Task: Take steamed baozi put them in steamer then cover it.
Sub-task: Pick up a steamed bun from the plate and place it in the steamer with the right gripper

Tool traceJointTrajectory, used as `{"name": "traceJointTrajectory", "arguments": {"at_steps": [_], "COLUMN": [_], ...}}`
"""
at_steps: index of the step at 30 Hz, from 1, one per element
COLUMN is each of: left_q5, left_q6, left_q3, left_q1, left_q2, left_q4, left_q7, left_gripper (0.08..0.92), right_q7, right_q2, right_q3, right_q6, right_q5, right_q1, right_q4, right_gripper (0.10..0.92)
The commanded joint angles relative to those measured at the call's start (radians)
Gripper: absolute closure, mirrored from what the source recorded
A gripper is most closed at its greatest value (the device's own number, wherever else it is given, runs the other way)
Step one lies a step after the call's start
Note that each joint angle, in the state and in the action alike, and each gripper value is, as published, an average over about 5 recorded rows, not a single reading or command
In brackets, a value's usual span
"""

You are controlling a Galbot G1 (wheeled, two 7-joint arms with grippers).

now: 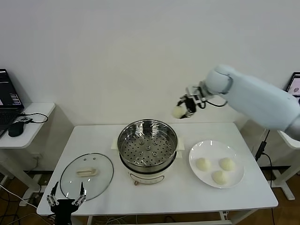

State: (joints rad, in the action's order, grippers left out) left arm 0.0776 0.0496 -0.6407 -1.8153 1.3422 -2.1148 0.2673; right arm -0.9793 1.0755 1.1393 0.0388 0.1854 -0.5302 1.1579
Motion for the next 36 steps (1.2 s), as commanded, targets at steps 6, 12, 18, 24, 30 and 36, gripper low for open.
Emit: {"name": "traceJointTrajectory", "arguments": {"at_steps": [6,12,18,24,30,36], "left_q5": [-0.009,-0.013,-0.012,-0.013,-0.013,-0.011], "left_q6": [-0.001,-0.002,-0.003,-0.004,-0.004,-0.004], "left_q3": [-0.012,-0.017,-0.016,-0.015,-0.014,-0.016], "left_q1": [0.012,0.019,0.021,0.026,0.030,0.030], "left_q2": [0.001,0.004,0.007,0.005,0.005,0.007], "left_q4": [0.009,0.013,0.016,0.021,0.021,0.019], "left_q7": [-0.001,0.001,0.001,0.001,0.002,0.005], "left_gripper": [0.177,0.177,0.177,0.177,0.177,0.177], "right_q7": [0.045,0.076,0.094,0.113,0.130,0.152], "right_q2": [0.234,0.266,0.284,0.304,0.320,0.327], "right_q3": [0.158,0.164,0.160,0.146,0.124,0.107], "right_q6": [-0.303,-0.454,-0.518,-0.557,-0.592,-0.608], "right_q5": [-0.107,-0.260,-0.328,-0.385,-0.446,-0.460], "right_q1": [0.005,0.038,0.071,0.106,0.131,0.137], "right_q4": [-0.089,-0.175,-0.227,-0.272,-0.320,-0.342], "right_gripper": [0.427,0.425,0.423,0.423,0.421,0.362]}}
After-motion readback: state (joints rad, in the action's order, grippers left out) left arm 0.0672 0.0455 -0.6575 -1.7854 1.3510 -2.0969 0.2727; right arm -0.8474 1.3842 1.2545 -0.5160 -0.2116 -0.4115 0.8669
